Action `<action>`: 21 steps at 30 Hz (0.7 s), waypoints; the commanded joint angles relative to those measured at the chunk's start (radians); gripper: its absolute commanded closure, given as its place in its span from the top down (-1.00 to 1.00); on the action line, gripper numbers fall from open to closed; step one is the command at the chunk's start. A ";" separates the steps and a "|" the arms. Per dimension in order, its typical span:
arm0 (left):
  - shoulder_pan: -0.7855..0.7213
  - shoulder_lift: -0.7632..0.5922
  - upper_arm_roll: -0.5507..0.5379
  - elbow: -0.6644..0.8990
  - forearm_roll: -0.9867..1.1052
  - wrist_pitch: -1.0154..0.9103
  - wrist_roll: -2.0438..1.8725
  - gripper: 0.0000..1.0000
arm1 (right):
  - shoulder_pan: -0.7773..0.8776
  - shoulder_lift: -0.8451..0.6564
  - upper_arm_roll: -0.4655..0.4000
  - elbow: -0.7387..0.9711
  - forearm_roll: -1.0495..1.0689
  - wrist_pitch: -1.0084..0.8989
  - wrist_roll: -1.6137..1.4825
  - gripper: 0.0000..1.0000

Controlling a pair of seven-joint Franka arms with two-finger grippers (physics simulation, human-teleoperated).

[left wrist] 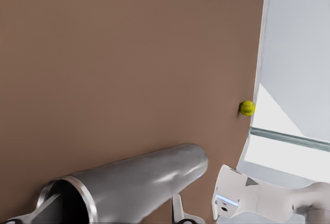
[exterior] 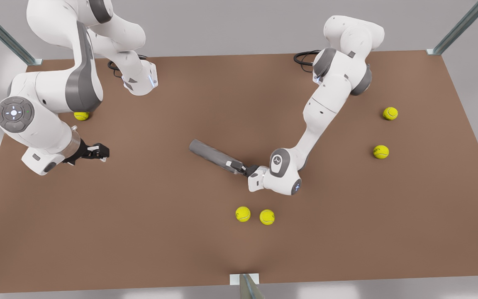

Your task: Put the tennis tube upright

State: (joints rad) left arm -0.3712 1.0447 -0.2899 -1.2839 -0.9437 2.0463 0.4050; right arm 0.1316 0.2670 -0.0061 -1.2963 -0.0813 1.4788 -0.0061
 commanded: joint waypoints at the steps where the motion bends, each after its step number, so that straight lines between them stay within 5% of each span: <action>1: 0.000 0.000 0.000 0.000 -0.009 0.000 0.000 1.00 | 0.000 0.000 0.000 0.000 0.000 0.000 0.000 1.00; 21: -0.037 0.000 0.000 -0.002 -0.033 -0.006 -0.035 1.00 | -0.001 0.000 0.000 -0.003 0.000 0.000 0.000 1.00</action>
State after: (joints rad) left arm -0.4095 1.0447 -0.2899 -1.2869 -0.9671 2.0400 0.3688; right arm 0.1305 0.2670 -0.0061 -1.2993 -0.0826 1.4788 -0.0061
